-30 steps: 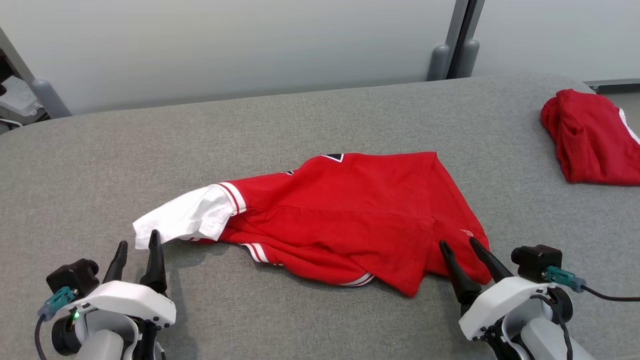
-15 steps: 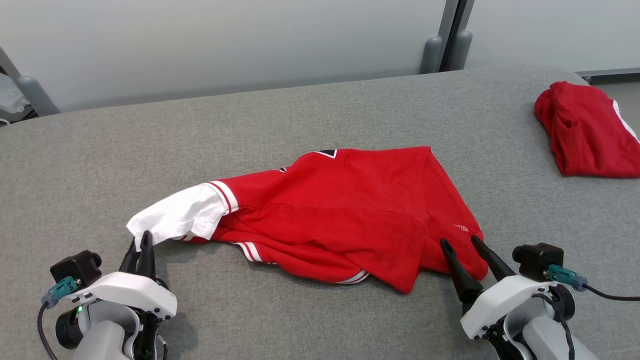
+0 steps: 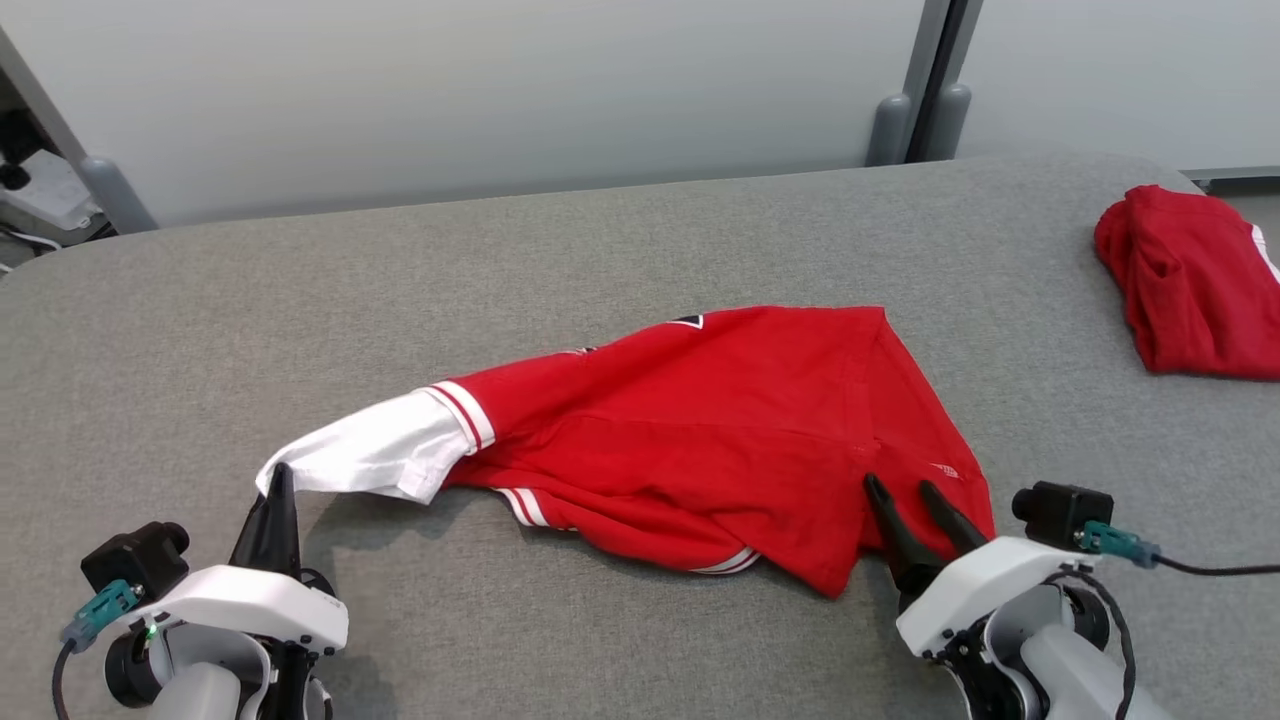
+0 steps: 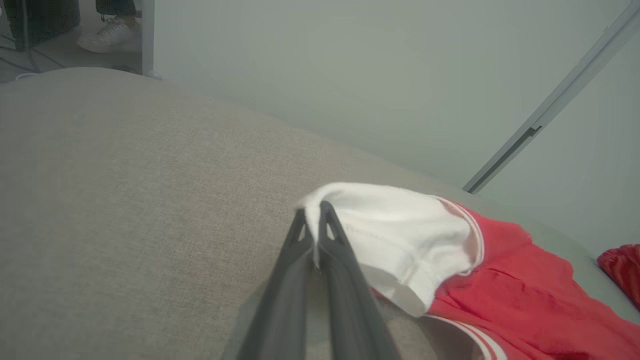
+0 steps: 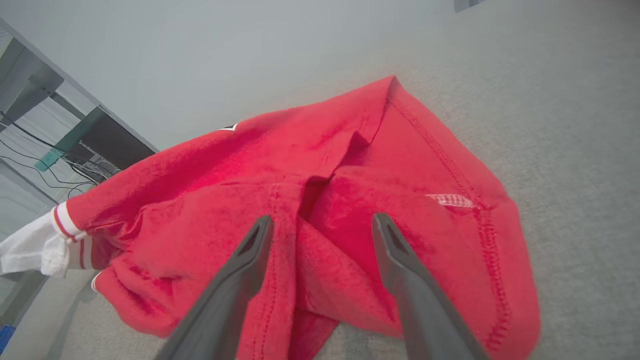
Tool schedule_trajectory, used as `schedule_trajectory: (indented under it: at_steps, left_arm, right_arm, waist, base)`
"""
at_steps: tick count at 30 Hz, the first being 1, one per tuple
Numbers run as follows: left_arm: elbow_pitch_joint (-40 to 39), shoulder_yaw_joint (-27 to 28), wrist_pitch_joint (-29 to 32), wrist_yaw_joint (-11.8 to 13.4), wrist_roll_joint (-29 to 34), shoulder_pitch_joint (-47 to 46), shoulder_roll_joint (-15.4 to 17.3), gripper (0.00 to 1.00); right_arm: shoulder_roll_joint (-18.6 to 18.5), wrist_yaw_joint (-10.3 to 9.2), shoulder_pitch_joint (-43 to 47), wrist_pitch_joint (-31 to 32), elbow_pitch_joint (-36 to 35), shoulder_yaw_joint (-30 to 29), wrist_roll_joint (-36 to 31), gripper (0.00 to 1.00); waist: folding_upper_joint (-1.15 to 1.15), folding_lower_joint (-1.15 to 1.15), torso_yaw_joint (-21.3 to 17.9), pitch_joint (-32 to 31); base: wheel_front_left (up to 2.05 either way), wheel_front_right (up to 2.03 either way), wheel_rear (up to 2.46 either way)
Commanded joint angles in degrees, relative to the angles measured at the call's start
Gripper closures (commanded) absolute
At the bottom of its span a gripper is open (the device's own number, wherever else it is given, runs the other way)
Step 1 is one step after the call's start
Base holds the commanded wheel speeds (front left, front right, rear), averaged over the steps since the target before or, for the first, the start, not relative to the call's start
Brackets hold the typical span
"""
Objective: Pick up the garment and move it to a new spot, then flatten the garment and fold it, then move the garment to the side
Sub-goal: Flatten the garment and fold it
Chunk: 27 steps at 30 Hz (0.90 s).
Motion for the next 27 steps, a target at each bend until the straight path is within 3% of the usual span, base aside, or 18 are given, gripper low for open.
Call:
schedule_trajectory:
  at_steps: [1,12,14,15,16,17,19,27]
  left_arm:
    - [-2.3,1.94,-0.28,-0.04,-0.34,-0.46,1.45,1.0]
    - [-7.85,1.41,1.09,1.43,-0.57,1.21,1.26,1.0]
    - [-8.86,1.29,1.36,1.76,-0.71,1.58,1.16,1.0]
    - [-9.16,1.28,1.41,1.86,-0.77,1.7,1.13,1.0]
    - [-9.44,1.26,1.46,1.97,-0.81,1.82,1.11,1.0]
    - [-9.71,1.25,1.48,2.05,-0.88,1.94,1.07,1.0]
    - [-10.21,1.23,1.5,2.19,-1.03,2.19,0.98,1.0]
    - [-14.35,1.09,2.06,1.75,-2.54,2.6,0.6,1.0]
  right_arm:
    - [0.41,0.0,-2.67,0.61,-0.21,0.83,2.05,0.0]
    - [0.3,0.0,-8.64,1.55,4.89,4.1,7.48,0.03]
    - [0.26,0.0,-9.22,2.11,7.11,5.49,7.64,0.29]
    - [0.24,0.0,-9.39,1.97,7.7,5.9,7.49,0.5]
    - [0.31,0.0,-9.48,1.77,8.03,6.19,7.56,0.58]
    - [0.35,0.0,-9.53,1.47,8.22,6.43,7.63,0.82]
    - [0.17,0.0,-9.54,0.63,8.18,7.02,7.37,1.0]
    - [-3.82,0.0,-8.3,-1.76,3.3,6.97,3.98,1.0]
  waist:
    - [0.0,0.0,1.0,-0.07]
    - [0.0,0.0,3.39,1.02]
    - [0.0,0.0,3.57,1.07]
    - [0.0,0.0,3.59,1.09]
    - [0.0,0.0,3.59,1.09]
    - [0.0,0.0,3.57,1.06]
    - [0.0,0.0,3.51,0.96]
    - [0.0,0.0,3.46,-0.42]
  base:
    - [0.0,0.0,0.0]
    - [0.0,0.0,0.0]
    - [0.0,0.0,0.0]
    - [0.0,0.0,0.0]
    - [0.0,0.0,0.0]
    - [0.0,0.0,0.0]
    - [0.0,0.0,0.0]
    - [0.0,0.0,0.0]
